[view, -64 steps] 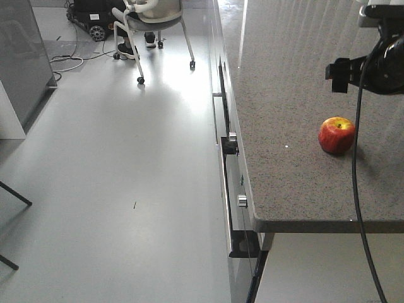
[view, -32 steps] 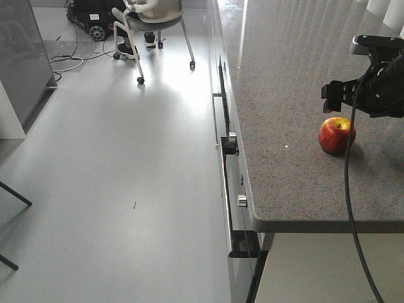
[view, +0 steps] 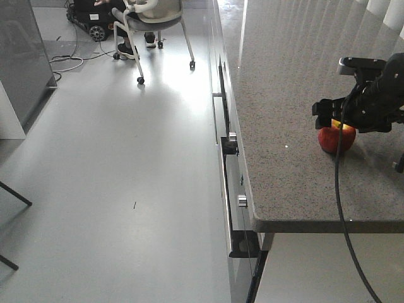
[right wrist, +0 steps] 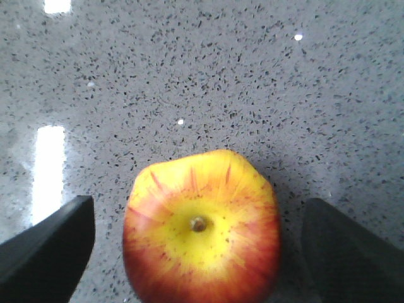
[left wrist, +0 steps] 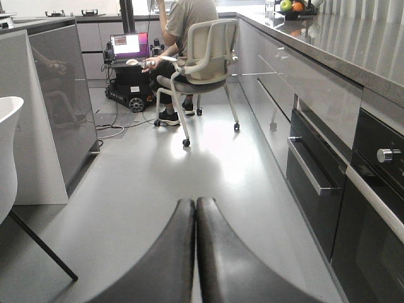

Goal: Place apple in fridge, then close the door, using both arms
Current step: 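Close the right gripper around the apple, then lift the apple off the counter with the right gripper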

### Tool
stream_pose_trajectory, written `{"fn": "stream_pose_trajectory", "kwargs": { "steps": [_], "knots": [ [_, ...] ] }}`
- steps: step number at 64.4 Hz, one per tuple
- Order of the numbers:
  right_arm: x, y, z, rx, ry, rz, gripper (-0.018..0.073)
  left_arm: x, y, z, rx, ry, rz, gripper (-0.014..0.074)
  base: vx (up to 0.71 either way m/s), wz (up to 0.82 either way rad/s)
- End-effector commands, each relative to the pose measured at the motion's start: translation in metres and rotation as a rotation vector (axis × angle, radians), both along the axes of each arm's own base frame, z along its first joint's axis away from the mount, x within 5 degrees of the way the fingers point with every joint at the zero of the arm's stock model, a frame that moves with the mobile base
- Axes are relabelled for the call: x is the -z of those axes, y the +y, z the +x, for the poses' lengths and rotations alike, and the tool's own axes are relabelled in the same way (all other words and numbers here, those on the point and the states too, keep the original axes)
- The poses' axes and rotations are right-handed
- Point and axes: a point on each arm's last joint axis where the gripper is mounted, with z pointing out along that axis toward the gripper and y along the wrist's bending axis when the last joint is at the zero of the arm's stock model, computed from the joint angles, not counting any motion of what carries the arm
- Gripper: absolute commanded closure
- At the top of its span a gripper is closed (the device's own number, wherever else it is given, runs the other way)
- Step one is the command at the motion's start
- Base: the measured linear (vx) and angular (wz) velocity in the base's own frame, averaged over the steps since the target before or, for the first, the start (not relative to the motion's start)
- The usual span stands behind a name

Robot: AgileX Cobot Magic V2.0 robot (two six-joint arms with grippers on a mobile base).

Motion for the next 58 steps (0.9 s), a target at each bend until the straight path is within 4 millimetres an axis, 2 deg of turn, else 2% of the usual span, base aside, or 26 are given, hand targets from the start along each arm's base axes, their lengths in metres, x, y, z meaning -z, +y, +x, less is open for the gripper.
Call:
{"fn": "stream_pose_trajectory", "kwargs": {
  "steps": [1, 11, 27, 37, 48, 53, 58],
  "knots": [
    [-0.030, -0.003, 0.003, 0.000, -0.129, -0.016, -0.0066, -0.012, -0.001, -0.001, 0.008, -0.098, -0.002, 0.0602, 0.00, 0.00],
    [-0.017, -0.003, 0.008, 0.003, -0.108, -0.013, -0.0062, -0.012, -0.001, -0.001, 0.008, -0.098, -0.002, 0.0602, 0.00, 0.00],
    [-0.014, -0.004, 0.011, 0.007, -0.123, -0.018, -0.0010, -0.012, -0.001, -0.001, 0.008, -0.098, -0.002, 0.0602, 0.00, 0.00],
    [-0.014, -0.004, 0.011, 0.006, -0.118, -0.017, 0.0097, -0.012, -0.001, -0.001, 0.008, -0.098, -0.002, 0.0602, 0.00, 0.00],
    [-0.015, -0.004, 0.010, 0.007, -0.121, -0.013, 0.0257, -0.012, -0.001, -0.001, 0.008, -0.098, -0.002, 0.0602, 0.00, 0.00],
    [-0.026, -0.002, 0.007, 0.013, -0.144, 0.009, 0.0320, -0.012, -0.001, -0.001, 0.008, -0.098, -0.002, 0.0602, 0.00, 0.00],
    [-0.046, 0.000, 0.001, 0.009, -0.199, 0.021, 0.0365, -0.012, -0.001, -0.001, 0.008, -0.098, -0.002, 0.0602, 0.00, 0.00]
  ]
}}
